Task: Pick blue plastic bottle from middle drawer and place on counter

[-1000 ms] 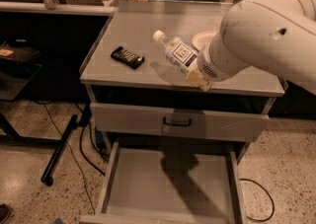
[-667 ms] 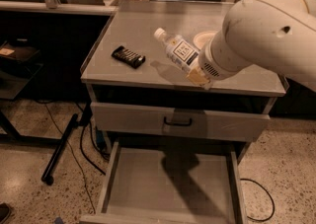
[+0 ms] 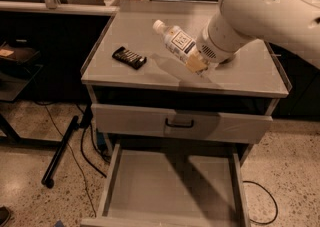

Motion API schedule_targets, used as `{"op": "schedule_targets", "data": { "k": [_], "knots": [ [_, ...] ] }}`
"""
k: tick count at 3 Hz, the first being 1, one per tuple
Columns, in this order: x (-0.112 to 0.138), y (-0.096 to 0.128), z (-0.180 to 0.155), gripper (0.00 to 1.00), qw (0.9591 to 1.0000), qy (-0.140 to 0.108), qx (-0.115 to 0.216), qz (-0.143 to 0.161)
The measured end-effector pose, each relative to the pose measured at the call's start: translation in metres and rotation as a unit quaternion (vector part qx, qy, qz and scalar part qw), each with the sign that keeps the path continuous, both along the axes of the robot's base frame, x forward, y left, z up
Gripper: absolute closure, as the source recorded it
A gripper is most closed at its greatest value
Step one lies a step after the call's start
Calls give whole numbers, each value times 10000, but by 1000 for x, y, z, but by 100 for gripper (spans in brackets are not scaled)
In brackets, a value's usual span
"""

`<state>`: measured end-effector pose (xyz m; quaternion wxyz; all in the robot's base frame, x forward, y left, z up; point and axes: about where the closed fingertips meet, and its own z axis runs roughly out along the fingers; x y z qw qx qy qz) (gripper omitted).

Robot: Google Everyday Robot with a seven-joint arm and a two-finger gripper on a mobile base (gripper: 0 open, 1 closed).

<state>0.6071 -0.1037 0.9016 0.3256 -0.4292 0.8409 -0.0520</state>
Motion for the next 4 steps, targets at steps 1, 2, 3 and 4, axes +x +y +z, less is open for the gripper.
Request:
{"op": "schedule_targets", "data": {
  "k": [1, 2, 3, 4],
  "knots": [
    [18, 9, -2, 100, 9999, 113, 77, 83],
    [30, 18, -16, 100, 9993, 294, 170, 151],
    [38, 26, -28, 100, 9986, 444, 210, 202],
    [44, 30, -40, 100, 9977, 590, 226, 233]
  ]
}}
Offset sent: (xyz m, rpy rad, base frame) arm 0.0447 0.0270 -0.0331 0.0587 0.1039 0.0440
